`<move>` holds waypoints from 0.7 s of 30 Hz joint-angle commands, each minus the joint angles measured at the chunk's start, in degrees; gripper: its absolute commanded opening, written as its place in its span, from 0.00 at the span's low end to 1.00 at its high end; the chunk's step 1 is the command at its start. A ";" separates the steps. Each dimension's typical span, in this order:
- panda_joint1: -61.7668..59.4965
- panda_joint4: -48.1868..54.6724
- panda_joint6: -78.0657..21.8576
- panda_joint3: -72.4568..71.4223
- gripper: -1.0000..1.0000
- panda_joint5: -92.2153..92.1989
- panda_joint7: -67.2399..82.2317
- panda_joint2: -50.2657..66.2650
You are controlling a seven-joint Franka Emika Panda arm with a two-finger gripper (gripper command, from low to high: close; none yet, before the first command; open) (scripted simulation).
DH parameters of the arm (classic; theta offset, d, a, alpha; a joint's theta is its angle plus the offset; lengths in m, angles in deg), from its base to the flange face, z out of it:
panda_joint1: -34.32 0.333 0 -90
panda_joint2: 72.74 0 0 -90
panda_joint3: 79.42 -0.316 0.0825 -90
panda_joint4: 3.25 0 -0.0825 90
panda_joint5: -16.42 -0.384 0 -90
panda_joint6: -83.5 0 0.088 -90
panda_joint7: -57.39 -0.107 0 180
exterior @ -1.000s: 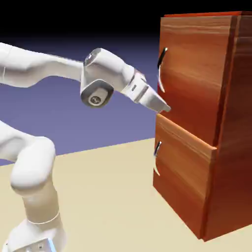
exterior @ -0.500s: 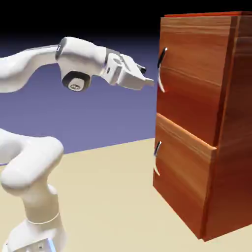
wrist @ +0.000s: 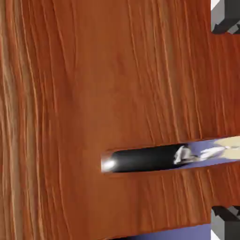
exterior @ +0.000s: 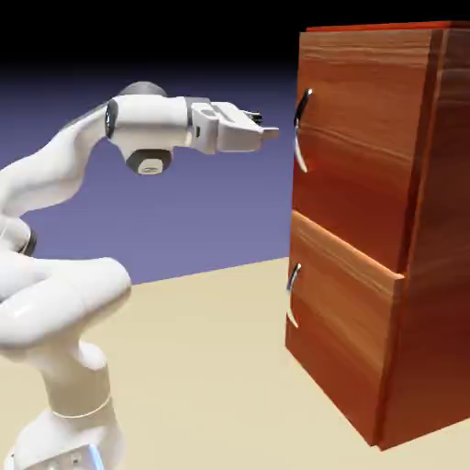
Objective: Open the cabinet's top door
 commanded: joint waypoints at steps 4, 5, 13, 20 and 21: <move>-5.40 0.82 -3.06 -4.47 0.50 -9.97 3.88 -5.57; -5.91 0.90 -3.35 -4.89 0.50 -10.91 4.25 -6.10; -15.51 7.32 -5.94 -7.20 0.00 -17.14 4.35 -5.82; -7.19 -6.21 -22.91 3.14 0.00 -17.62 17.54 -4.13; -6.61 -7.67 -25.40 4.96 0.00 -16.94 18.98 -3.78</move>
